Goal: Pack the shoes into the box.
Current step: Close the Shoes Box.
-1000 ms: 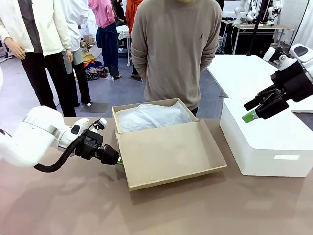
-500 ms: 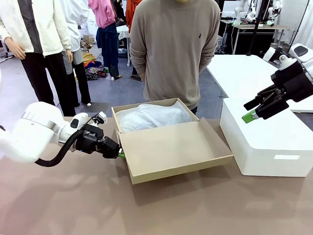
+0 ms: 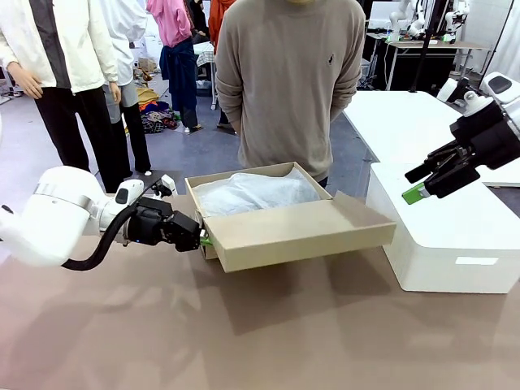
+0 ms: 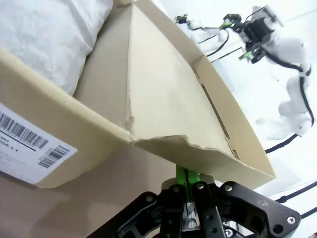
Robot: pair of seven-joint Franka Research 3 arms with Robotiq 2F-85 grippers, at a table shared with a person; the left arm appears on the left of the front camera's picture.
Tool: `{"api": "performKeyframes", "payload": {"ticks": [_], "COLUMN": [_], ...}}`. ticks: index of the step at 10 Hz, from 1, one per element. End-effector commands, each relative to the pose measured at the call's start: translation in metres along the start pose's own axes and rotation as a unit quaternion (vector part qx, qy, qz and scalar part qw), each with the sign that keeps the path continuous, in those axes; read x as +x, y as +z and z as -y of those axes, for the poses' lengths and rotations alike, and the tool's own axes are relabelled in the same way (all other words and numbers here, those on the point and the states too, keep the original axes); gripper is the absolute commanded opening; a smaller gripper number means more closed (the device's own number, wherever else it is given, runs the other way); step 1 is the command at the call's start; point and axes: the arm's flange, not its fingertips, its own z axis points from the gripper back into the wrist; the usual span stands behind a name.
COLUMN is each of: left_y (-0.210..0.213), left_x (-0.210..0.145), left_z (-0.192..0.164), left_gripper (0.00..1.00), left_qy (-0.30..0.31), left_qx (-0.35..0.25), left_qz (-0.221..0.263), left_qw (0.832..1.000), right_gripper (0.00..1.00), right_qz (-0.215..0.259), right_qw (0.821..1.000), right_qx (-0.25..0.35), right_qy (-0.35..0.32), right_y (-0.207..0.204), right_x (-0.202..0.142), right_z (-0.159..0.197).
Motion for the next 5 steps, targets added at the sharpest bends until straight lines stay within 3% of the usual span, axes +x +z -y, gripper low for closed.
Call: {"api": "performKeyframes", "payload": {"ticks": [1,5], "left_y": [0.001,0.005], "left_x": [0.014,0.036], "left_z": [0.008,0.033], "left_gripper": [0.0,0.0], "left_qy": [0.007,-0.044], "left_qx": [-0.021,0.001], "left_qz": [0.035,0.095], "left_qw": [0.999,0.995], "right_gripper": [1.0,1.0], "right_qz": [0.016,0.016], "right_qw": [1.0,1.0], "right_qx": [0.006,0.006], "right_qy": [0.011,0.011], "right_y": [-0.001,-0.001], "right_x": [0.0,0.0], "right_z": [0.003,0.003]}}
